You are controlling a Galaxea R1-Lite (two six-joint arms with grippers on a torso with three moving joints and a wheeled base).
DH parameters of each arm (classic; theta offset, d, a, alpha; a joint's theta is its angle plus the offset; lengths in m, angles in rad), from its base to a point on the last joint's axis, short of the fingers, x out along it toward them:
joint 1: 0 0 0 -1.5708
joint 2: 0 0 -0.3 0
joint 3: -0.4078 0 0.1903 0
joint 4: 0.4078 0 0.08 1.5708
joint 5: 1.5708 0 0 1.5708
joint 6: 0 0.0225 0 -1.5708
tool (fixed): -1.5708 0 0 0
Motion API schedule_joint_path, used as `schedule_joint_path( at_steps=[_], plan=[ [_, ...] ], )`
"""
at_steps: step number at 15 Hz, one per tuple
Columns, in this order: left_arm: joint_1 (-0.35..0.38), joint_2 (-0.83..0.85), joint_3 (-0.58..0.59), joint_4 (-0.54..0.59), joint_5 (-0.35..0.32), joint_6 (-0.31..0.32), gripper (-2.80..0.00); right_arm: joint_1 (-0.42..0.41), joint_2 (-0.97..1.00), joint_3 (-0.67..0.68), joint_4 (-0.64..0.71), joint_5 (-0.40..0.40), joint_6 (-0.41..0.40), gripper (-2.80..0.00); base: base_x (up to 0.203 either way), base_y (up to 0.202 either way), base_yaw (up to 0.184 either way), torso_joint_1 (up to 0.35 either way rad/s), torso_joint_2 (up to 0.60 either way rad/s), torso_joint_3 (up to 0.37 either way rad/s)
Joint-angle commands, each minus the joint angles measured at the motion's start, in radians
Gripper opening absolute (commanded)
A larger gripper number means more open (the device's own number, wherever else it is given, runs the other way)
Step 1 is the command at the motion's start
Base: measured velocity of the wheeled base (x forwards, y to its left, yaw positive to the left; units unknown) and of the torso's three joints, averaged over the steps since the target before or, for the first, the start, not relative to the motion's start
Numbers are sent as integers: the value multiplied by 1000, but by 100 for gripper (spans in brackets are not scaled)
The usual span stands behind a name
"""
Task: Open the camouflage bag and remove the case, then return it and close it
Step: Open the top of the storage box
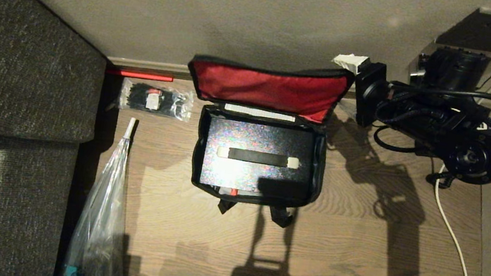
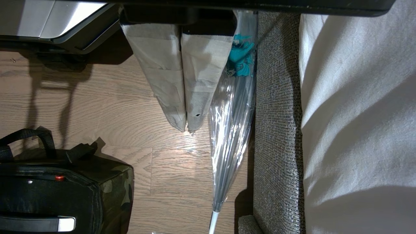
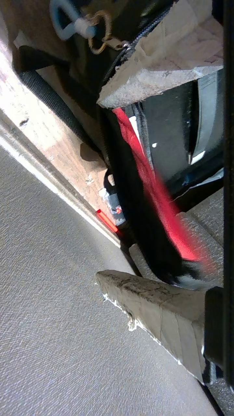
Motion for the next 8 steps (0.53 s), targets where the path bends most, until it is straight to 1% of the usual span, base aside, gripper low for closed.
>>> schedule_joint_path(
  at_steps=[1,6,8],
  plan=[
    [-1,-2,3,0,0,0,-280,-10,3,-1,-21,2,0,0,0,0,0,0,0,0],
    [-1,-2,3,0,0,0,-280,-13,0,3,-49,3,-8,0,0,0,0,0,0,0],
    [-1,-2,3,0,0,0,-280,-22,-3,24,-128,4,-24,0,0,0,0,0,0,0]
  ],
)
